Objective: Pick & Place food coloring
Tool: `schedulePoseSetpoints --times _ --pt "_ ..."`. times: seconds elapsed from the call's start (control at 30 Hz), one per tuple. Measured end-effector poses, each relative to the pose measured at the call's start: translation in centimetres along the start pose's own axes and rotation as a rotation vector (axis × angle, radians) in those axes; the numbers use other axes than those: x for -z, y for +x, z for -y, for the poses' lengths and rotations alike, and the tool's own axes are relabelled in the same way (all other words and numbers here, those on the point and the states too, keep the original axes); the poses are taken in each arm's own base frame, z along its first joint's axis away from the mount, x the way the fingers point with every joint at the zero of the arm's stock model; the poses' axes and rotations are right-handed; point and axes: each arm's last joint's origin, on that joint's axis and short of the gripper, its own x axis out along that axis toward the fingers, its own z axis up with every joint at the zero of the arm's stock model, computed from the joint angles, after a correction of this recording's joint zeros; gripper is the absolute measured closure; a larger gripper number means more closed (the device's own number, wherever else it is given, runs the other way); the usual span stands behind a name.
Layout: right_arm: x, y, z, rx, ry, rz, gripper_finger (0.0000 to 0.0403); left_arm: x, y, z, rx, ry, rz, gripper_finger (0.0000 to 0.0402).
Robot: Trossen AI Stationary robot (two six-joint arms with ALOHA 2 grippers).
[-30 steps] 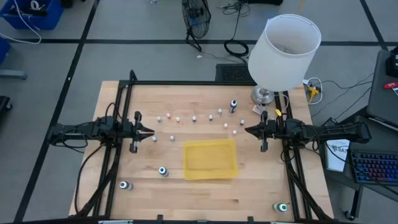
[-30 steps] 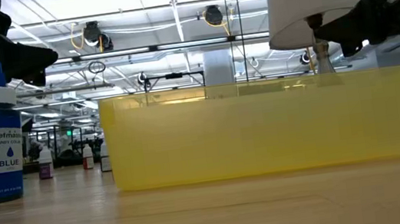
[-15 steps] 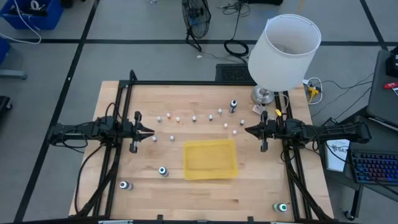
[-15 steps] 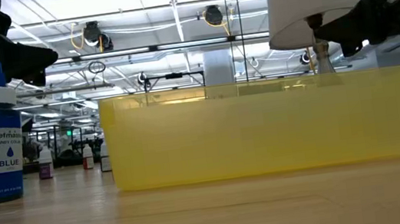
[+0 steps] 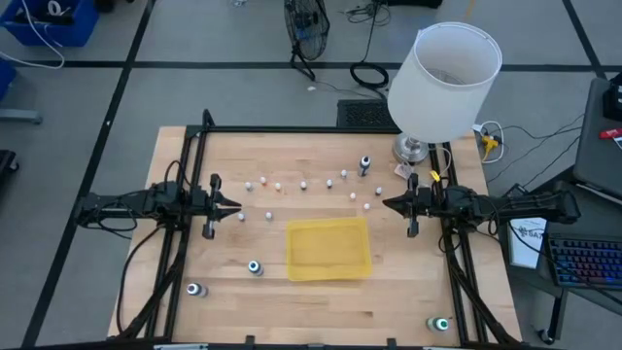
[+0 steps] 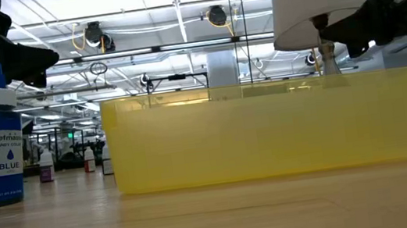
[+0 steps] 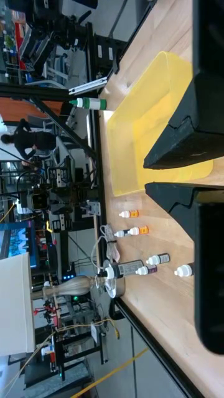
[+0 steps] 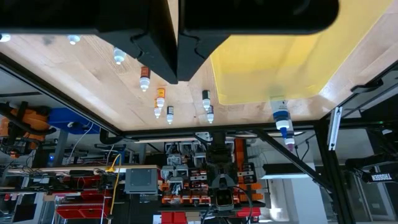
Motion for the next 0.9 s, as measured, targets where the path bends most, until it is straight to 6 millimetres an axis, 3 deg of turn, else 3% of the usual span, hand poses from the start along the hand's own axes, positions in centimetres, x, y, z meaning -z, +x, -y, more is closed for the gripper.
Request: schedulePoseSetpoints --times 0.9 --pt "-0.48 -0.01 0.07 0.028 -0.060 0.049 0.0403 0.00 0.00 0.00 0.000 0.000 0.000 0.0350"
